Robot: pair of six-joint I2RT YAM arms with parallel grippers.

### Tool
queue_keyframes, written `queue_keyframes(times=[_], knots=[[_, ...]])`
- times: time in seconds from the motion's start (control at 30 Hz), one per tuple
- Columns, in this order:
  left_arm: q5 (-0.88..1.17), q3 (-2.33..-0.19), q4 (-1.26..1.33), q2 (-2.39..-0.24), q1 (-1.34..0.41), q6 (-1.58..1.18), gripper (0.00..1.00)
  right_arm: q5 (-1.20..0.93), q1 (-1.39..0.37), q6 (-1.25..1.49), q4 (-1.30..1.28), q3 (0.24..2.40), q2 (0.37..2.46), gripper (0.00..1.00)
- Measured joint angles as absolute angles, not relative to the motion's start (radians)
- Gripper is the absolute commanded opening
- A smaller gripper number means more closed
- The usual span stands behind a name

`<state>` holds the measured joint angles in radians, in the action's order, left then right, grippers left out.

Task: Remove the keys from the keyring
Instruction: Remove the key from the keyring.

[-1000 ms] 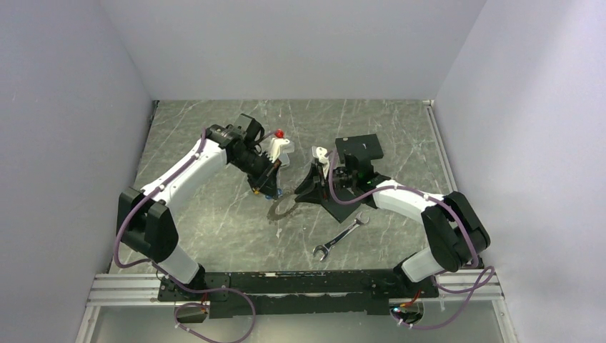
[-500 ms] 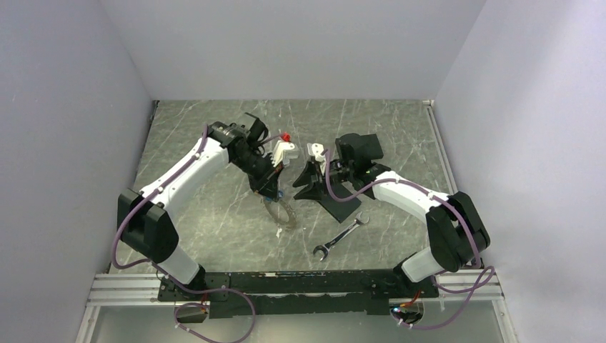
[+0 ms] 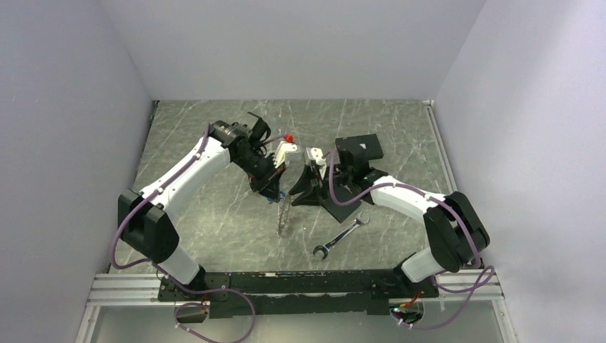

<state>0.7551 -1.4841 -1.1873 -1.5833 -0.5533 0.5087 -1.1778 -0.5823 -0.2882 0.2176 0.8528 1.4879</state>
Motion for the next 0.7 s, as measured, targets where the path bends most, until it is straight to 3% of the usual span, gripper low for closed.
queue_keyframes(times=[0.4,0.7], knots=[[0.765,-1.488,-1.182,-1.588,-0.553,0.487,0.00,-1.172,-0.613,-0.102,0.448,0.806,1.497,0.45],[0.786,-1.489,-1.177,-1.588,-0.548,0.464,0.00,-1.135,-0.623,-0.078,0.485,0.800,1.512,0.45]])
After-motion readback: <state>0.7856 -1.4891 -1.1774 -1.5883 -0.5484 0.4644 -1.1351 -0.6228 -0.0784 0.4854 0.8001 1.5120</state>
